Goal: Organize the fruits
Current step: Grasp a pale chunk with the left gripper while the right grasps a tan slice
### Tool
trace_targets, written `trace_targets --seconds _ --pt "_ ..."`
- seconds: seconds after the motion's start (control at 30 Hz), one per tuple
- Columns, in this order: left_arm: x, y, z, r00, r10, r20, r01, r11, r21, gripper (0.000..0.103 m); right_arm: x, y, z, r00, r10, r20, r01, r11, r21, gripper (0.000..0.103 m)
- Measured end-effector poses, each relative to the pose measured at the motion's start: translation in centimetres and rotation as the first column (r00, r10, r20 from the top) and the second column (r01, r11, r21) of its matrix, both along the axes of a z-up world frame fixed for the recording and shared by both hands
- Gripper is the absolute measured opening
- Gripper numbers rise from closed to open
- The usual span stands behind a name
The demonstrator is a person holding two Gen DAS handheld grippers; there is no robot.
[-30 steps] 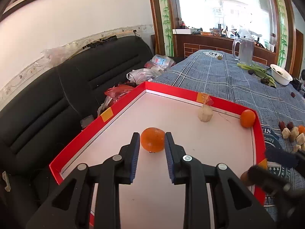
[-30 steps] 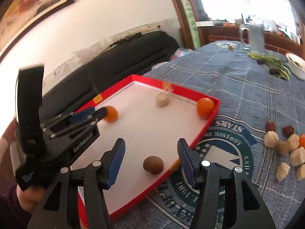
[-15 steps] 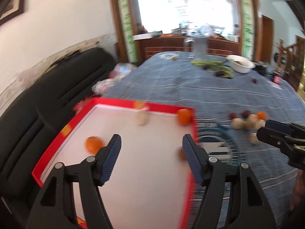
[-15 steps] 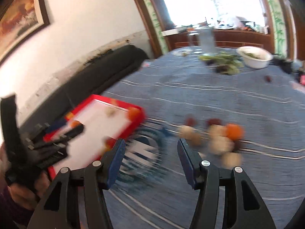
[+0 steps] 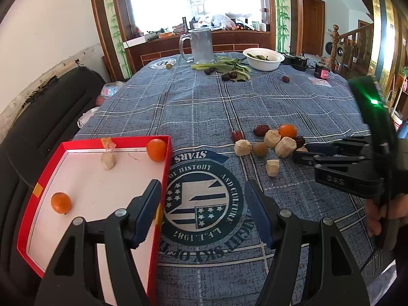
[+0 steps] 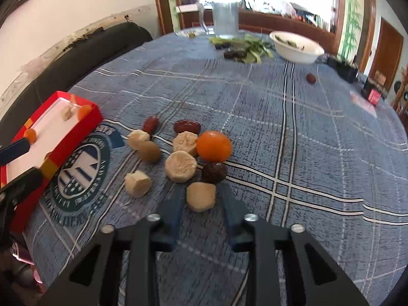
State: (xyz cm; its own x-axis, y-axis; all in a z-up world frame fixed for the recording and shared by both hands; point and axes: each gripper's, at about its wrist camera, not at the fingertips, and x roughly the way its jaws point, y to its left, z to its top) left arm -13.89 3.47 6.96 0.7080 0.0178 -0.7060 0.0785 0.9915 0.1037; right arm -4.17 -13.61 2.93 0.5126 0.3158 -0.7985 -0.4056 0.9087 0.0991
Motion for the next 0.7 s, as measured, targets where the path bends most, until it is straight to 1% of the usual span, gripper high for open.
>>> trace_targets --seconds 0.13,0.2,0.3,0.4,0.5,0.57,0.63,0.67,0.7 --pt "1.0 -0.7 -0.1 0.999 -0.024 -0.029 0.024 1.0 -0.019 0.068 -0.4 0.1 -0.2 0.999 0.028 0.033 -0.028 0.999 -0.025 0.025" --pt "1.7 -1.3 -0.4 0.997 -0.046 -0.055 0.044 0.998 -0.038 0.068 -0.4 -0.3 -0.2 0.999 0.031 0.027 -0.031 1.0 0.0 0.024" --pt "2.6 -2.7 -1.2 0.994 -0.073 -0.085 0.07 0.997 -0.036 0.068 -0.2 -1.5 0.2 1.0 0.007 0.027 -0.008 0.999 0.052 0.024" --pt "3.5 -4.1 -2.0 0.988 -0.103 -0.114 0.099 0.994 -0.036 0.068 0.1 -3.8 1.7 0.998 -0.053 0.031 0.046 0.982 0.182 0.024" --pt "4.6 -5.6 -2.7 0.981 -0.131 -0.142 0.126 0.991 -0.047 0.068 0.1 -6.2 2.9 0.99 -0.13 0.047 0.112 0.955 0.275 0.025" --pt "5.2 -6.2 -3.1 0.979 -0.136 -0.155 0.131 0.99 -0.043 0.068 0.3 -7.3 3.1 0.985 -0.166 0.04 0.146 0.938 0.315 0.025" --pt "5.7 -6.5 -3.5 0.978 -0.134 -0.163 0.128 0.991 -0.043 0.068 0.6 -7.8 3.2 0.982 -0.188 0.032 0.168 0.93 0.326 0.025" --pt "5.9 -6.6 -3.6 0.977 -0.131 -0.165 0.125 0.991 -0.046 0.064 0.8 -7.8 3.2 0.98 -0.195 0.028 0.175 0.929 0.325 0.025" --pt "6.0 -6.6 -3.7 0.977 -0.131 -0.168 0.125 0.991 -0.047 0.057 0.9 -7.9 3.1 0.979 -0.202 0.022 0.184 0.927 0.327 0.025"
